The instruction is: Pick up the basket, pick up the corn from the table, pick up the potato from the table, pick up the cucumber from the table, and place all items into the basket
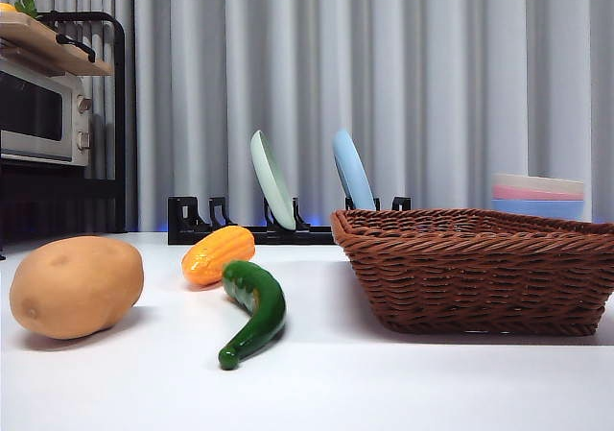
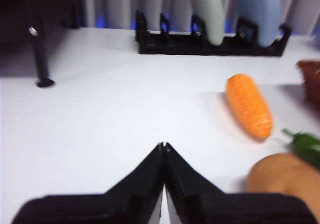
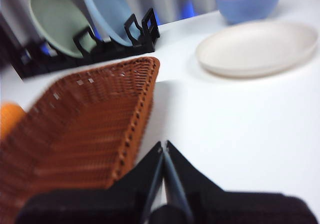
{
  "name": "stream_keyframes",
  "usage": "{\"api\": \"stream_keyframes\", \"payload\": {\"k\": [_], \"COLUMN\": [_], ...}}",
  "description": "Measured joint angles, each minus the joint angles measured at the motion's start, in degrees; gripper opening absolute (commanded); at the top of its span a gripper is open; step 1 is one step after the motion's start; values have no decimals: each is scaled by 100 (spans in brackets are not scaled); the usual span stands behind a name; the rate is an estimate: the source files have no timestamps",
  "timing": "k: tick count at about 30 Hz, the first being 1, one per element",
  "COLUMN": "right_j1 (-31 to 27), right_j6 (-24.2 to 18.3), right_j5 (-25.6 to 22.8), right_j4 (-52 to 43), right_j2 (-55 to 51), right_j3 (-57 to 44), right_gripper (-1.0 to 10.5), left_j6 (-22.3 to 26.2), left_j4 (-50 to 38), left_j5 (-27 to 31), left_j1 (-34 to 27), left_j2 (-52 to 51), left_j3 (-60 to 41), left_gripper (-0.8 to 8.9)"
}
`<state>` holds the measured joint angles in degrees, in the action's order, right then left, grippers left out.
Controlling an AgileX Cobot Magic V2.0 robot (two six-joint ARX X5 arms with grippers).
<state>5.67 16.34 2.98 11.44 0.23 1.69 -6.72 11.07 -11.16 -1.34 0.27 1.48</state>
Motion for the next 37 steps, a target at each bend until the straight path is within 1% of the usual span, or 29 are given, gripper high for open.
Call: {"api": "stream_keyframes", "payload": {"k": [2, 6, 9, 11, 14, 16, 19, 22, 25, 28, 31, 34, 37], "right_j1": [0, 0, 0, 0, 0, 0, 0, 0, 0, 0, 0, 0, -2], "right_j6": [632, 1408, 1659, 1735, 1755, 1725, 1556, 1272, 933, 575, 280, 70, -155], "right_j5": [2, 4, 4, 4, 4, 4, 4, 4, 13, 238, 597, 990, 1556], "right_j4": [-2, -50, -125, -308, -350, -339, -350, -361, -363, -372, -358, -229, -13], "right_j2": [0, 0, 0, 0, 70, 254, 721, 1379, 2133, 2900, 3672, 4437, 5136], "right_j3": [0, 0, 0, 0, 118, 302, 719, 1246, 1843, 2465, 3073, 3646, 4177], "right_gripper": [1, 1, -4, -11, -11, -11, -10, -10, -10, -10, -10, -8, -7], "left_j6": [-448, -1198, -1537, -1637, -1705, -1735, -1735, -1733, -1617, -1394, -1169, -992, -828], "left_j4": [-2, -4, -85, -245, -190, -129, -136, -136, -129, -68, 57, 203, 389], "left_j5": [-42, -90, -212, -289, -299, -271, -256, -258, -382, -704, -1043, -1375, -1604], "left_j1": [0, 0, 0, 0, 0, 0, 0, 0, 0, 0, 0, 0, 0], "left_j2": [0, 0, 0, 0, 22, 118, 409, 901, 1523, 2194, 2861, 3497, 4089], "left_j3": [0, 0, -2, 2, 195, 490, 1049, 1558, 2044, 2581, 3132, 3630, 4070], "left_gripper": [-3, -5, -7, -8, -8, -8, -8, -8, -8, -8, -8, -8, -7]}}
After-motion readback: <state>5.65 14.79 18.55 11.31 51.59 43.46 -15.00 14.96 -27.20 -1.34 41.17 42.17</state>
